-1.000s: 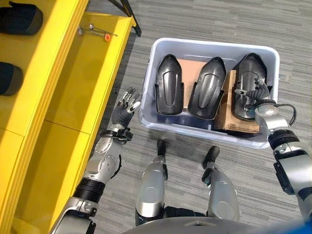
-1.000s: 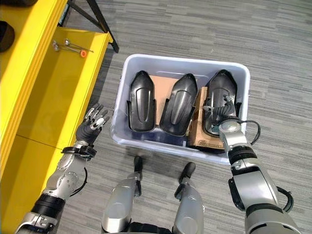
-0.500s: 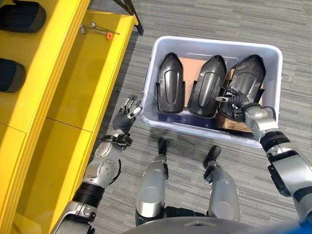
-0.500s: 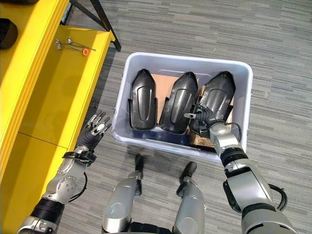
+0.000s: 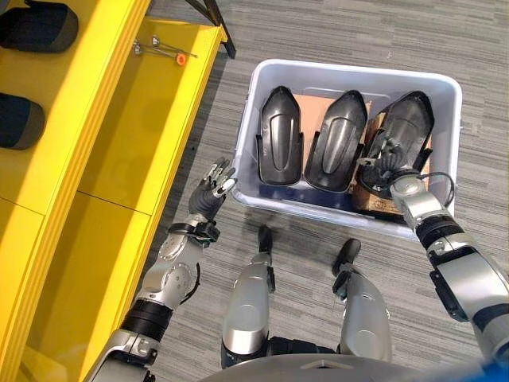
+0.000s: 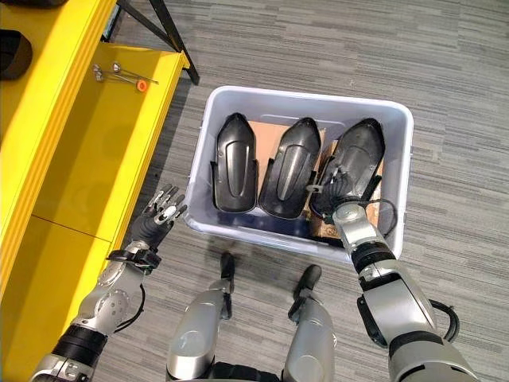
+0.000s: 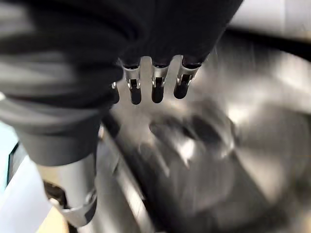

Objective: Move parts from the plastic box to the shelf.

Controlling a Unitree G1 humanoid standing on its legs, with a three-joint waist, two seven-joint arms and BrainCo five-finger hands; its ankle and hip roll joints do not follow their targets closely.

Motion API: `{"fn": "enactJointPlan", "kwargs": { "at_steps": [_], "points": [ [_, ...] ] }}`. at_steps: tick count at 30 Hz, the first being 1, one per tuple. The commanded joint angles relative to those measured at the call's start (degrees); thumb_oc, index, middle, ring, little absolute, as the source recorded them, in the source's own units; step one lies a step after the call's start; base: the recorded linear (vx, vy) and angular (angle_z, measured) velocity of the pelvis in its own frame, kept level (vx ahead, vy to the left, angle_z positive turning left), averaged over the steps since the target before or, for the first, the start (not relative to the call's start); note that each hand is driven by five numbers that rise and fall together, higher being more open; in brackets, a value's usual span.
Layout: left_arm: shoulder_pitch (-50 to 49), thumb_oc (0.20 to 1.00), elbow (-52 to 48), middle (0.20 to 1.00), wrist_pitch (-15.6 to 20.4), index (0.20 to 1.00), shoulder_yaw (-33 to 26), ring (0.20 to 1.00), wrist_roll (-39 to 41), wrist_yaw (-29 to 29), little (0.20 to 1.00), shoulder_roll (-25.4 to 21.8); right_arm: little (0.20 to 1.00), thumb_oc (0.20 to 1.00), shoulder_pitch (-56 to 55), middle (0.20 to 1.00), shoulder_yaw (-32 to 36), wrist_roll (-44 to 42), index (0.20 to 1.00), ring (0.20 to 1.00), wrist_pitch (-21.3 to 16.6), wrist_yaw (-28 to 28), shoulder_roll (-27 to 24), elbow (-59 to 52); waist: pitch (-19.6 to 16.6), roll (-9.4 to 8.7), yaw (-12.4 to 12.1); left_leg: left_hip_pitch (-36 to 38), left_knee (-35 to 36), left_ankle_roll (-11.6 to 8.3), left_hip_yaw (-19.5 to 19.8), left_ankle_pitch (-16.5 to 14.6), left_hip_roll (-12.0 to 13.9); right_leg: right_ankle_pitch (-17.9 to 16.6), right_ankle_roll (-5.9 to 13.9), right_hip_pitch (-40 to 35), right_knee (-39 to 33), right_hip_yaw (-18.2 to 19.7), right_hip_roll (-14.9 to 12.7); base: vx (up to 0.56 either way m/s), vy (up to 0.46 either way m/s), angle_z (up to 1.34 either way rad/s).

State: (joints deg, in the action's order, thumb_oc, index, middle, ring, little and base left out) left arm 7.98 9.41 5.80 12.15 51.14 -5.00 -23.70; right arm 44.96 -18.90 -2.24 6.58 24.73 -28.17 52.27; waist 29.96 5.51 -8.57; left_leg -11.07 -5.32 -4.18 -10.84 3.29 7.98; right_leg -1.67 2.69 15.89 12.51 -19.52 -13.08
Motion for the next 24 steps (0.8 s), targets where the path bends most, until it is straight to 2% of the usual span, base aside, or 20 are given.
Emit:
{"fn": "enactJointPlan", "kwargs": {
  "at_steps": [1,4,6,7,11,13,15,19,20,21,23,24],
  "points": [
    [0.0,1.0,-4.06,1.0,3.93,1.0,2.42,1.0,0.64,-0.19,1.0,-0.51,1.0,1.0,4.26,1.0,-1.18,12.38,1.0,1.0,-2.06,12.13,-2.63,-3.84,-0.16,0.49,0.18,-3.03,-1.56,1.36,-0.88,1.16,-0.52,2.21,1.81,0.0,4.36,0.71,-0.51,-0.02,0.045,-0.13],
    [0.36,1.0,-3.66,1.0,5.47,1.0,4.11,1.0,1.54,0.72,1.0,-0.27,1.0,1.0,4.39,1.0,-1.98,21.44,1.0,1.0,-1.24,19.86,-3.38,-7.37,-0.16,0.91,0.95,-2.85,-1.22,1.47,-1.25,1.13,-0.57,2.03,2.01,-0.07,3.79,1.17,-0.53,-0.02,0.055,-0.14],
    [0.4,1.0,-3.51,1.0,5.83,1.0,4.47,1.0,1.76,0.79,1.0,-0.16,1.0,1.0,4.36,1.0,-2.21,22.89,1.0,1.0,-1.14,21.02,-3.54,-8.23,-0.16,1.02,1.12,-2.74,-1.14,1.47,-1.35,1.08,-0.58,2.01,2.08,-0.11,3.69,1.24,-0.58,-0.01,0.038,-0.05],
    [0.49,1.0,-2.91,1.0,6.55,1.0,4.95,1.0,2.08,0.78,1.0,0.2,1.0,1.0,3.99,1.0,-2.71,26.36,1.0,1.0,0.73,24.6,-4.01,-9.81,-0.16,1.21,1.52,-2.47,-0.94,1.45,-1.57,1.08,-0.6,1.89,2.2,-0.25,3.41,1.44,-0.66,-0.01,0.047,-0.06],
    [0.38,1.0,-1.99,1.0,7.61,1.0,5.22,1.0,2.62,0.29,1.0,0.59,1.0,1.0,3.0,1.0,-2.79,28.51,1.0,1.0,0.52,27.79,-4.81,-12.08,-0.16,1.35,2.15,-2.03,-0.51,1.4,-1.98,1.02,-0.59,1.82,2.32,-0.44,2.89,1.76,-0.7,0.0,0.027,-0.02],
    [0.4,1.0,-1.43,1.0,8.26,1.0,5.25,1.0,2.7,-0.16,1.0,0.96,1.0,1.0,1.79,1.0,-2.55,27.01,1.0,1.0,-0.88,28.91,-4.89,-14.05,-0.16,1.29,2.66,-1.84,-0.19,1.33,-2.23,0.96,-0.62,1.81,2.37,-0.49,2.46,1.98,-0.64,-0.01,0.014,-0.02],
    [0.29,1.0,-1.39,1.0,8.3,1.0,5.13,1.0,2.96,-0.27,1.0,1.0,1.0,1.0,0.78,1.0,-2.13,26.58,1.0,1.0,-0.56,29.86,-4.74,-15.39,-0.16,1.25,2.99,-1.8,-0.09,1.31,-2.35,0.88,-0.64,1.82,2.39,-0.35,2.39,2.19,-0.61,-0.01,0.021,-0.06],
    [0.2,1.0,-0.87,1.0,8.81,1.0,4.82,1.0,3.1,-0.4,1.0,1.28,1.0,1.0,-1.17,1.0,-1.59,24.14,1.0,1.0,2.8,28.78,-4.47,-16.39,-0.16,1.13,3.58,-1.68,0.23,1.27,-2.59,0.78,-0.68,1.79,2.43,-0.22,2.03,2.57,-0.51,0.0,0.015,-0.07],
    [0.21,1.0,-0.62,1.0,8.95,1.0,4.59,1.0,2.7,-0.48,1.0,1.66,1.0,1.0,-2.12,1.0,-1.5,18.5,1.0,1.0,3.75,28.13,-3.68,-15.97,-0.16,1.08,3.74,-1.63,0.48,1.31,-2.74,0.77,-0.68,1.74,2.4,-0.1,1.86,2.71,-0.5,0.0,0.006,-0.04],
    [0.21,1.0,-0.59,1.0,8.92,1.0,4.51,1.0,2.59,-0.5,1.0,1.71,1.0,1.0,-2.32,1.0,-1.47,17.15,1.0,1.0,3.82,28.09,-3.41,-15.69,-0.16,1.07,3.75,-1.66,0.49,1.31,-2.73,0.78,-0.67,1.72,2.39,-0.06,1.84,2.73,-0.52,0.0,0.001,-0.04],
    [0.41,1.0,-0.49,1.0,8.82,1.0,4.32,1.0,2.19,-0.47,1.0,1.83,1.0,1.0,-3.18,1.0,-0.93,9.21,1.0,1.0,3.08,27.26,-1.72,-13.7,-0.16,1.07,3.78,-1.81,0.74,1.38,-2.8,0.82,-0.71,1.65,2.31,0.19,1.68,2.89,-0.47,-0.01,-0.012,-0.03],
    [0.46,1.0,-0.51,1.0,8.74,1.0,4.3,1.0,2.11,-0.45,1.0,1.76,1.0,1.0,-3.38,1.0,-0.7,9.44,1.0,1.0,2.58,26.78,-1.41,-13.21,-0.16,1.07,3.78,-1.81,0.81,1.4,-2.76,0.81,-0.75,1.66,2.31,0.23,1.68,2.93,-0.43,-0.01,-0.029,-0.04]
  ]
}}
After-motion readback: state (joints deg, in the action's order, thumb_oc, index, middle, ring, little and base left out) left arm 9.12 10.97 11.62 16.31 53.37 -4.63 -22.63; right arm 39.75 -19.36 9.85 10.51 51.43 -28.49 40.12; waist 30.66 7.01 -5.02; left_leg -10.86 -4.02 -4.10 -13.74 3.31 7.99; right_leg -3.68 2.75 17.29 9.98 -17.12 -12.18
